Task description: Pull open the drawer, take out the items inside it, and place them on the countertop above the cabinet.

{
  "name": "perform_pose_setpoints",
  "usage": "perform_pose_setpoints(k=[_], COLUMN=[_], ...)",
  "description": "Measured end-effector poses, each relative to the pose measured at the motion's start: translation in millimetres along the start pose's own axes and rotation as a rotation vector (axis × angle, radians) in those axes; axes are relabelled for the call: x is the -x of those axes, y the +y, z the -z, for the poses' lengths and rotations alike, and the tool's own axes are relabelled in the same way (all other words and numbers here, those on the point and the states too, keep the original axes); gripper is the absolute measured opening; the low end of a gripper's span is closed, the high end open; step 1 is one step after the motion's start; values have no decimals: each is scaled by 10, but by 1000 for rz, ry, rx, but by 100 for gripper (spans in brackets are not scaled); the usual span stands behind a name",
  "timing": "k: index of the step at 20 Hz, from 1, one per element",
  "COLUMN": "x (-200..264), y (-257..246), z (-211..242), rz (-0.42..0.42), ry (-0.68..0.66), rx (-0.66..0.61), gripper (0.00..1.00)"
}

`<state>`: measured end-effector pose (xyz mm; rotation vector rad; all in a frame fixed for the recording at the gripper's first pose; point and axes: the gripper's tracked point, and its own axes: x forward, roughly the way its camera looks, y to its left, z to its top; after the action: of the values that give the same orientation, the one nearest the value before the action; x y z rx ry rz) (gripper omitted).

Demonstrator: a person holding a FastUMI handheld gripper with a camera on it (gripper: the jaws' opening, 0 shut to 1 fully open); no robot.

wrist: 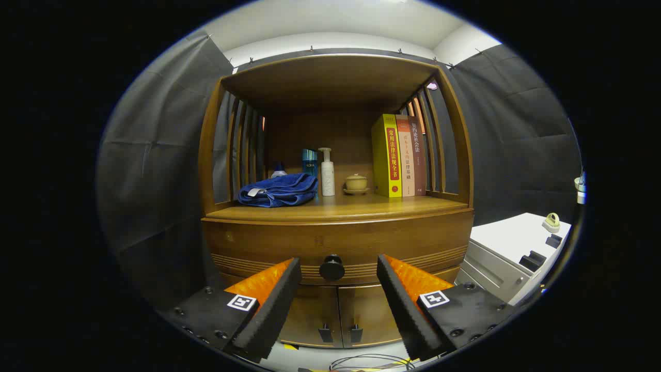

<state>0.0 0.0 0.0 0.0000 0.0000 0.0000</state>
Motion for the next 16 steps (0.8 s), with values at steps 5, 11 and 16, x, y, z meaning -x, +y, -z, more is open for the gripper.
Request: perform_pose_setpoints(k=[5, 11, 16], x=[-173, -551, -844], y=[96, 173, 164], z=[54, 289, 454], rz=[-15, -6, 31], ry=[12, 49, 86], rx=[20, 19, 15], gripper=[99, 99, 92])
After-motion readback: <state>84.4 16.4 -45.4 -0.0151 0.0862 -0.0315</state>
